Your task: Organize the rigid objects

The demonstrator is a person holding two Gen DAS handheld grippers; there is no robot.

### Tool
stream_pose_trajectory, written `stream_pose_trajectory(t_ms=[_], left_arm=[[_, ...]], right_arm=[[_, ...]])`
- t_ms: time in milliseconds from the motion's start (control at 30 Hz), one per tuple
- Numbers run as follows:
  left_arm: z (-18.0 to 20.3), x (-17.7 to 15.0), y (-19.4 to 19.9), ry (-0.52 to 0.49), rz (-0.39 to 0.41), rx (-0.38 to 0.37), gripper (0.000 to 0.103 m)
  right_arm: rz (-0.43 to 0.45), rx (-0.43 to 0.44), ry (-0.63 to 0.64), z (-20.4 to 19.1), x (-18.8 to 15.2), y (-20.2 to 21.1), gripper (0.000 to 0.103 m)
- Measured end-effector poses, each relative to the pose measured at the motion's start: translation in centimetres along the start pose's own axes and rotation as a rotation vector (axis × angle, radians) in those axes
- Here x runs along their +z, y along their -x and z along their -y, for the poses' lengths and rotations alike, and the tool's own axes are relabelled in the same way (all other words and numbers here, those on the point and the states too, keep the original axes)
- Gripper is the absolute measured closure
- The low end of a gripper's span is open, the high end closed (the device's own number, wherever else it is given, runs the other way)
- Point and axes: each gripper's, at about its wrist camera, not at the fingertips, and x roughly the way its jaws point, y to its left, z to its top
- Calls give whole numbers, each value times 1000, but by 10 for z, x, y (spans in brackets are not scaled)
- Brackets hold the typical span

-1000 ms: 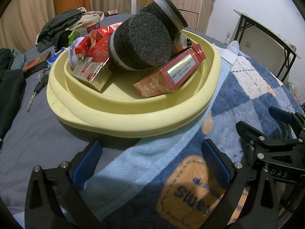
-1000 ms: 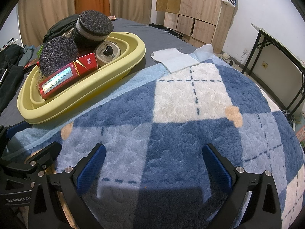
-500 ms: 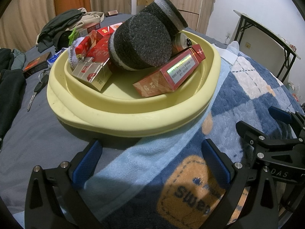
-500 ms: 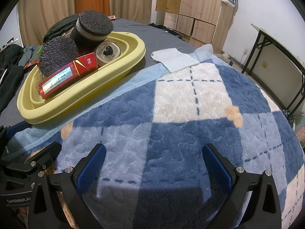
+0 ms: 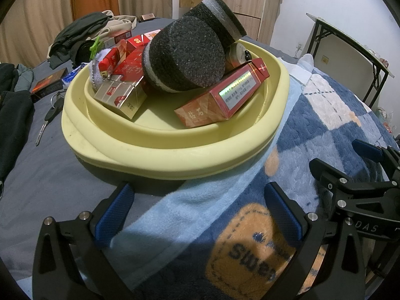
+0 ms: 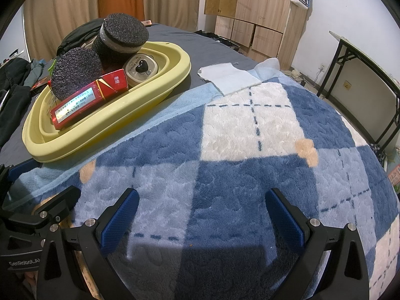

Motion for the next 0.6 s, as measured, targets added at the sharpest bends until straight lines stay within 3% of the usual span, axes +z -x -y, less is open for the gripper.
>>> stream_pose_trajectory(t_ms=[600], left_arm=[[0,0,0,0,0,0,0]], right_arm=[[0,0,0,0,0,0,0]])
